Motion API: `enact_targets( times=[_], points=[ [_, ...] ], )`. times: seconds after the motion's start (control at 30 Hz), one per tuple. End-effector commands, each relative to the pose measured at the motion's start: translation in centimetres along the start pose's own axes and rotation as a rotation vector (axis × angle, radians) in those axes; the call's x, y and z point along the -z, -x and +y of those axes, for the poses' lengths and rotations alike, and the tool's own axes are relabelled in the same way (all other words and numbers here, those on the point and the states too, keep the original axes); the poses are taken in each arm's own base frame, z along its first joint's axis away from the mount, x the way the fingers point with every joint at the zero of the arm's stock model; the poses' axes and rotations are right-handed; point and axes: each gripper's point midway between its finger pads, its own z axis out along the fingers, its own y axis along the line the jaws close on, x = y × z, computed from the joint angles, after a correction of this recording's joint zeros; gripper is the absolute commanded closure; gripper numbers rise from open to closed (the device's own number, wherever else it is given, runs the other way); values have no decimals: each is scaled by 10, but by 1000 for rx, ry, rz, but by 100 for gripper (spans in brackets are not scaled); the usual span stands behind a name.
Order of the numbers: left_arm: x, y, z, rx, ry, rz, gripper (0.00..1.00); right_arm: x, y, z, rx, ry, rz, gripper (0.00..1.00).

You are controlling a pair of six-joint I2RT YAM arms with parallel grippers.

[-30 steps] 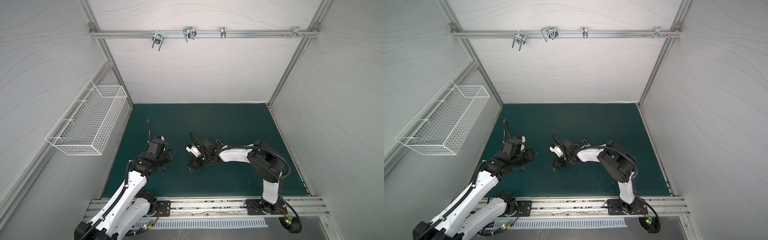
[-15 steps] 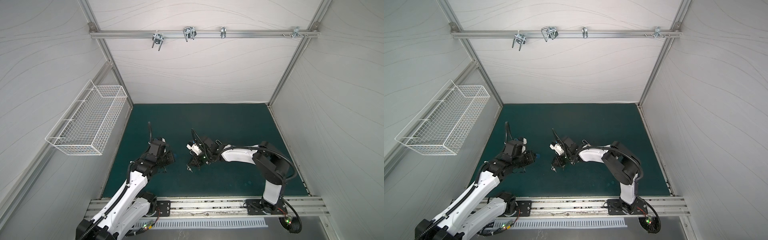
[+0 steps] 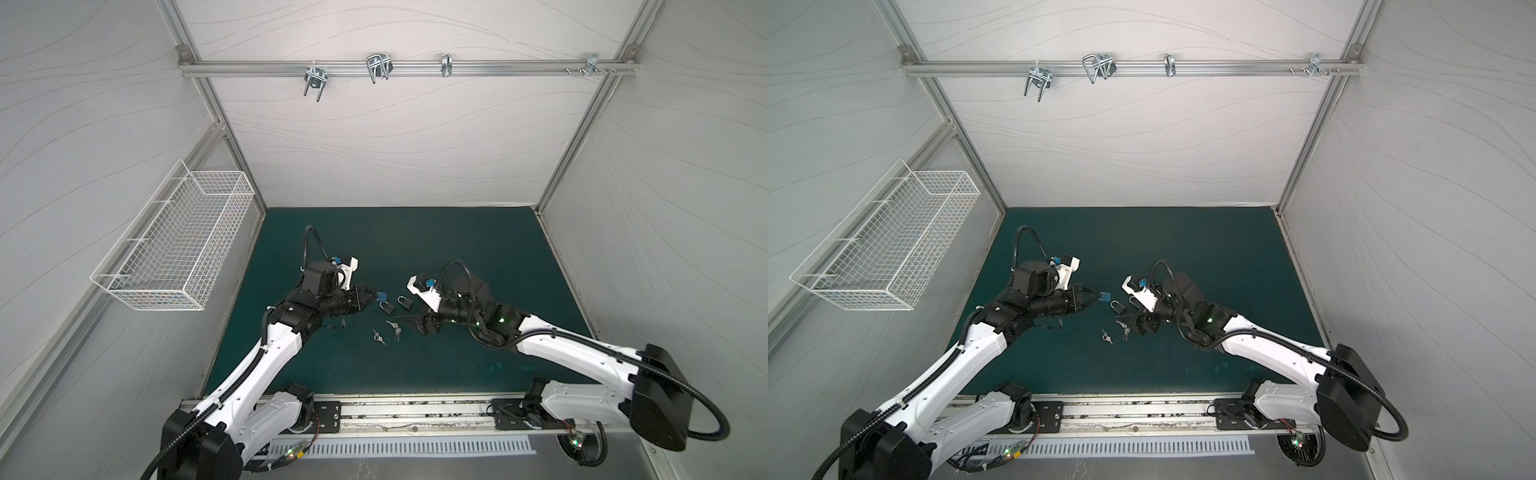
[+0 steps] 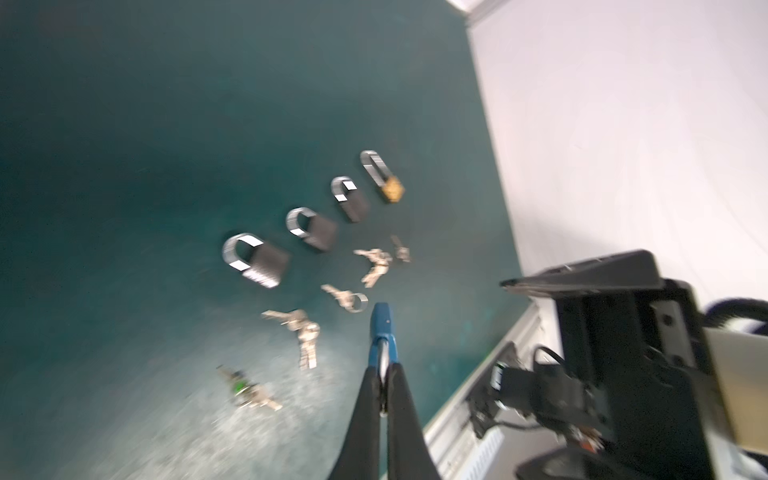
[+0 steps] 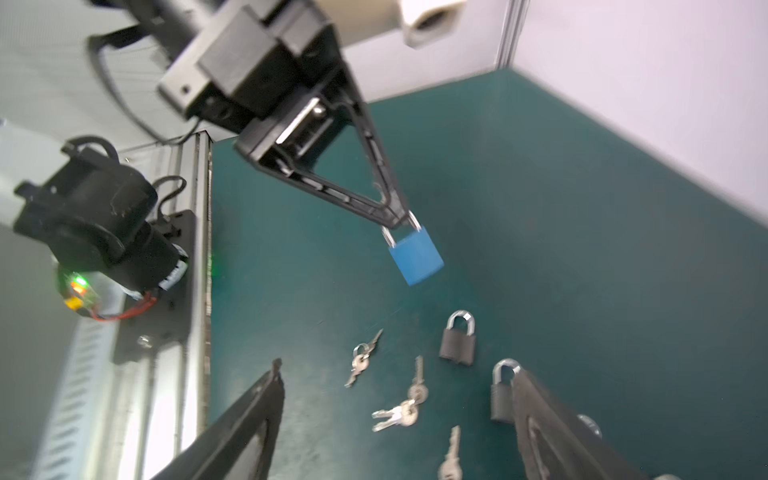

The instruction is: Lock with the key

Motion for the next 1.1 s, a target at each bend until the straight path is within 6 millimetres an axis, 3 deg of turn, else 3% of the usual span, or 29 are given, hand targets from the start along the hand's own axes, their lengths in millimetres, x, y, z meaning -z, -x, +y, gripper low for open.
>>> enact_targets(
  times=[0.0,0.13,0.27,0.6,0.87,1.07],
  points=[
    [7,15,-62,-170,-209,-6,100,12,13,1,251,-23,-68,10],
    [4,9,-82,-213,-267,26,100,20,24,-4,272,-61,-82,10],
    [2,6,-95,-231,-313,35,100,17,20,-14,285,-116,-74,13],
    [-4,-1,-100,-240,-345,77,100,14,19,-13,287,-97,-43,40],
    [-7,-3,-103,-242,-362,92,100,12,19,-15,288,-100,-37,45],
    [-9,-5,-102,-242,-359,100,100,11,20,-14,283,-95,-40,62]
  ],
)
